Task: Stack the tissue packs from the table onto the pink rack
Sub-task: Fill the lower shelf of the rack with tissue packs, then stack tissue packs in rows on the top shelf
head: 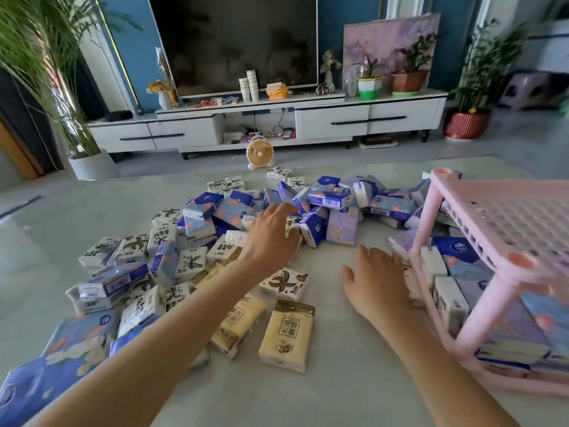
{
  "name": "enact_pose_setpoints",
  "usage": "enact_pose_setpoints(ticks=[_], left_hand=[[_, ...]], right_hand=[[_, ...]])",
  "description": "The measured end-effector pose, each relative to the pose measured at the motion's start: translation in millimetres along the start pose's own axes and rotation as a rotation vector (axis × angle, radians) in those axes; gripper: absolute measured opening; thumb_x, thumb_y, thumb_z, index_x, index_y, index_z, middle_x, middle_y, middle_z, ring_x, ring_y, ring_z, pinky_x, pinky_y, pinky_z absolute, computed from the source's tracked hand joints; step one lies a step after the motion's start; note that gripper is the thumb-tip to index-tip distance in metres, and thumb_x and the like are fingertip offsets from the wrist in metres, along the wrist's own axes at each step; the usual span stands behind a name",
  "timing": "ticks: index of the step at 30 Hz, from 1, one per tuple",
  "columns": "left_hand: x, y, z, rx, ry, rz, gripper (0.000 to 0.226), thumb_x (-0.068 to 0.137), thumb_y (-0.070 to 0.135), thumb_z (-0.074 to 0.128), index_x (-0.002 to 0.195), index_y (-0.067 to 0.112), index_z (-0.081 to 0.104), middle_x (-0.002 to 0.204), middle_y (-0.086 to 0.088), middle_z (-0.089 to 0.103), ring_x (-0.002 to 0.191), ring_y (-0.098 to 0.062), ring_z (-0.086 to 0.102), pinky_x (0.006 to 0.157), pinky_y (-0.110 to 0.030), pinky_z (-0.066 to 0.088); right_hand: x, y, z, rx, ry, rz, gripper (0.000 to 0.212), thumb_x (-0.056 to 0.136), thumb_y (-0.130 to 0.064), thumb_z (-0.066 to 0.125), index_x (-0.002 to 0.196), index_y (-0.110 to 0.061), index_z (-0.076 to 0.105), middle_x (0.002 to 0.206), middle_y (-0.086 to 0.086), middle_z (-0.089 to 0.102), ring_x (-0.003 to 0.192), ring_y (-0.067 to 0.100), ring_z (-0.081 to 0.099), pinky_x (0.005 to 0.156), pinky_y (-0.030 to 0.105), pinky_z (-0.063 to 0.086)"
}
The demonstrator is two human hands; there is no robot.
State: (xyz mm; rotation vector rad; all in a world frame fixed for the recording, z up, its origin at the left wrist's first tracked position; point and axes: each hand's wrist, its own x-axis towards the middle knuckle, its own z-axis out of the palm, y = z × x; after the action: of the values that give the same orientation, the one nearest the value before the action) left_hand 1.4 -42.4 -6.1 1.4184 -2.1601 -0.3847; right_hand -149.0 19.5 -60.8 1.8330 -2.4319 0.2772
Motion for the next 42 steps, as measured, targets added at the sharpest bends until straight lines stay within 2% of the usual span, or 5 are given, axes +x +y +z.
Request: enact_pose_setpoints(ticks=[9,18,23,34,42], left_hand=[[63.5,16.8,51.9,0.296,-0.054,-0.143,0.055,0.087,0.05,0.048,0.124,0.01,0.043,0.129,-0.009,0.049,0.121,-0.03,0.041,0.1,-0.043,0.032],[57.5,14.7,51.0,0.054,0.004,-0.105,0.043,0.082,0.017,0.058,0.121,0.01,0.041,0.112,-0.012,0.057,0.107,-0.031,0.05,0.087,-0.037,0.041],[30.7,25.3,-1.5,-0.409,0.13,-0.091,0.047,0.08,0.009,0.068,0.12,0.016,0.044,0.075,0.007,0.052,0.067,-0.005,0.052,0.048,-0.007,0.04],[-39.3,110.1,-120.9,-1.005,-0.04,-0.082,0.041,0.072,0.027,0.065,0.105,0.003,0.057,0.097,-0.018,0.068,0.077,-0.021,0.067,0.078,-0.038,0.056],[-16.6,224.7,-66.5,-0.739,-0.046,0.173,0.014,0.084,0.023,0.067,0.085,0.023,0.053,0.078,0.002,0.061,0.057,-0.002,0.057,0.049,-0.011,0.045]], right_hand=[[56.2,-19.8,-6.5,1.072,0.302,0.412,0.053,0.085,-0.012,0.058,0.133,-0.002,0.037,0.132,0.017,0.046,0.118,0.03,0.046,0.092,0.029,0.037],[110.8,-22.0,-24.4,0.145,0.156,-0.135,0.036,0.084,-0.01,0.054,0.12,-0.01,0.051,0.125,0.008,0.056,0.118,0.028,0.049,0.098,0.036,0.034],[65.9,-28.0,-49.0,0.445,0.312,-0.086,0.029,0.093,-0.008,0.045,0.122,-0.007,0.044,0.122,0.011,0.053,0.11,0.028,0.052,0.077,0.035,0.042],[-62.7,-8.6,-165.5,0.706,0.966,-0.28,0.031,0.086,-0.03,0.054,0.114,-0.016,0.053,0.088,-0.004,0.068,0.069,0.007,0.06,0.057,0.014,0.041],[-65.5,136.4,-194.6,0.57,0.91,0.02,0.024,0.084,-0.015,0.065,0.106,-0.02,0.059,0.077,0.001,0.058,0.071,0.025,0.055,0.054,0.03,0.041]])
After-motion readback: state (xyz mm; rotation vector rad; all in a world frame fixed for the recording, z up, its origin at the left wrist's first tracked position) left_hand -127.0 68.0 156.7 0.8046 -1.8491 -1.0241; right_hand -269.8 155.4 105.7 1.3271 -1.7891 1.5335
